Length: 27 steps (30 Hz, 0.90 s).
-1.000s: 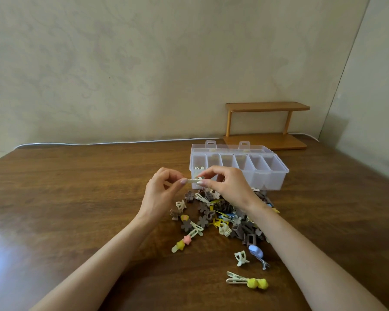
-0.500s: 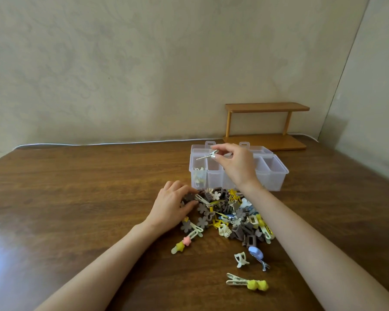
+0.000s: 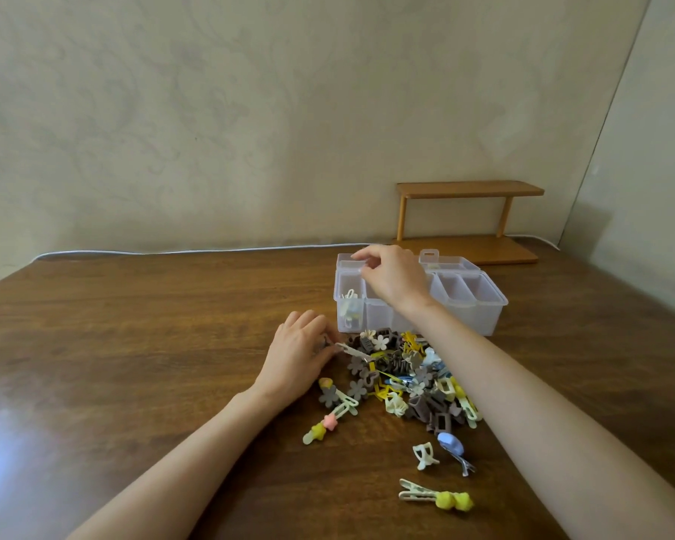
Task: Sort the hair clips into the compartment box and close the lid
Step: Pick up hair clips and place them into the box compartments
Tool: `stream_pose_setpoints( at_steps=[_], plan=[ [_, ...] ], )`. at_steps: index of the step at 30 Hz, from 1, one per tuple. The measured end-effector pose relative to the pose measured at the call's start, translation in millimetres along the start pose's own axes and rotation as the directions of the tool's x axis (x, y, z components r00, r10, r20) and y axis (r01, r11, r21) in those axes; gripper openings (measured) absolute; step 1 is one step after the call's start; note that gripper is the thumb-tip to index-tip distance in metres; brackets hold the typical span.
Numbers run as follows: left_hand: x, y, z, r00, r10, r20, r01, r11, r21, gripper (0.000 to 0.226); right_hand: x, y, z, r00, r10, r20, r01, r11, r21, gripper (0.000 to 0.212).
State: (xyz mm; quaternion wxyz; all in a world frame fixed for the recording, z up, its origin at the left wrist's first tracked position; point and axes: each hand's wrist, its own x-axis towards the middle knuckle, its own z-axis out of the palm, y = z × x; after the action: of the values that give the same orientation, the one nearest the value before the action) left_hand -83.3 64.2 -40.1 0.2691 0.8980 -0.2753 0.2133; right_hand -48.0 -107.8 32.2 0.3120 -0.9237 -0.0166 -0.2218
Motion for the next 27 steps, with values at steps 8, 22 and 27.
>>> stream_pose_setpoints(
  at_steps=[8, 22, 27],
  plan=[
    [0, 4, -9, 0.990, -0.131, -0.048, 0.119, 0.973, -0.200, 0.009, -11, 7, -3, 0.998, -0.039, -0.040, 0.045, 0.988, 0.148, 0.018],
    [-5, 15, -17, 0.958, -0.281, -0.062, 0.219, 0.851, -0.477, 0.005, -52, 3, 9, 0.920, -0.210, 0.331, 0.105, 0.946, 0.307, 0.026],
    [-3, 14, -19, 0.959, -0.267, -0.093, 0.194, 0.860, -0.471, 0.006, -55, 2, 6, 0.934, -0.204, 0.294, 0.095, 0.934, 0.345, 0.031]
  ],
)
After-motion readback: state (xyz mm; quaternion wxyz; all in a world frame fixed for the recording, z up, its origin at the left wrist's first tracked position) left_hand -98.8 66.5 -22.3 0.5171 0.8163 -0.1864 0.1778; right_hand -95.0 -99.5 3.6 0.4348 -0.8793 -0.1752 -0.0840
